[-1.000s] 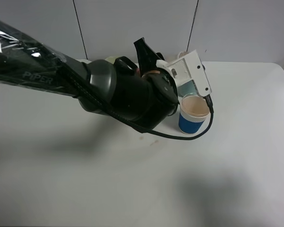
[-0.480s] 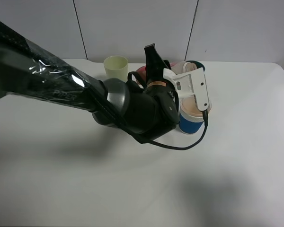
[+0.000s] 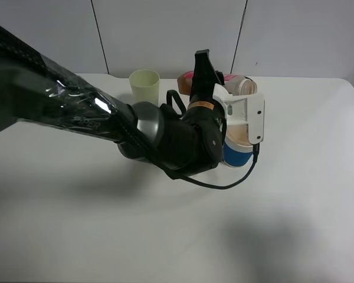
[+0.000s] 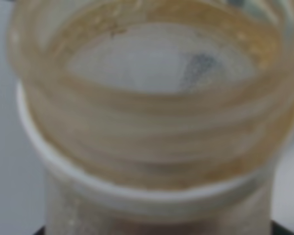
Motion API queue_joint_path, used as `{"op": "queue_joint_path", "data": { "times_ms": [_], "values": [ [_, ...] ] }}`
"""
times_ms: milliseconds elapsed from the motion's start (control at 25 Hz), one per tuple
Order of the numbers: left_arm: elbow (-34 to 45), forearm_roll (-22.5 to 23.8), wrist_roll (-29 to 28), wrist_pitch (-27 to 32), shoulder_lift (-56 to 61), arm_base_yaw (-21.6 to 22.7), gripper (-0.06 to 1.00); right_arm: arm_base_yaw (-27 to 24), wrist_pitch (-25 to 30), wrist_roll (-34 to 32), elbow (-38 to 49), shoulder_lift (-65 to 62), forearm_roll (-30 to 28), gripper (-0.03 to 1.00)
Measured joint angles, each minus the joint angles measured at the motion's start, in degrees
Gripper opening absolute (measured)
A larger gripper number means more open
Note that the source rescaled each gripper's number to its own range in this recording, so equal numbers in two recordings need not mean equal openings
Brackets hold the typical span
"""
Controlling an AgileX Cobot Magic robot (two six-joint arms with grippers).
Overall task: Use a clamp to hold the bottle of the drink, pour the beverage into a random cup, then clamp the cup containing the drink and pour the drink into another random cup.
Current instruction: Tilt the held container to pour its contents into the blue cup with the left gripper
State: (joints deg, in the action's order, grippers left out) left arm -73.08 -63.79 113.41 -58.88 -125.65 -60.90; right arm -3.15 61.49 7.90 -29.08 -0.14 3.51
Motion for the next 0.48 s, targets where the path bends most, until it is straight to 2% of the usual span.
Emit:
{"op": "queue_joint_path", "data": {
  "times_ms": [480],
  "values": [
    [0.0, 2.8, 4.7, -0.6, -3.0, 0.1, 0.03, 0.0, 0.0, 0.0, 0.0, 0.0, 0.0, 0.92]
  ]
}}
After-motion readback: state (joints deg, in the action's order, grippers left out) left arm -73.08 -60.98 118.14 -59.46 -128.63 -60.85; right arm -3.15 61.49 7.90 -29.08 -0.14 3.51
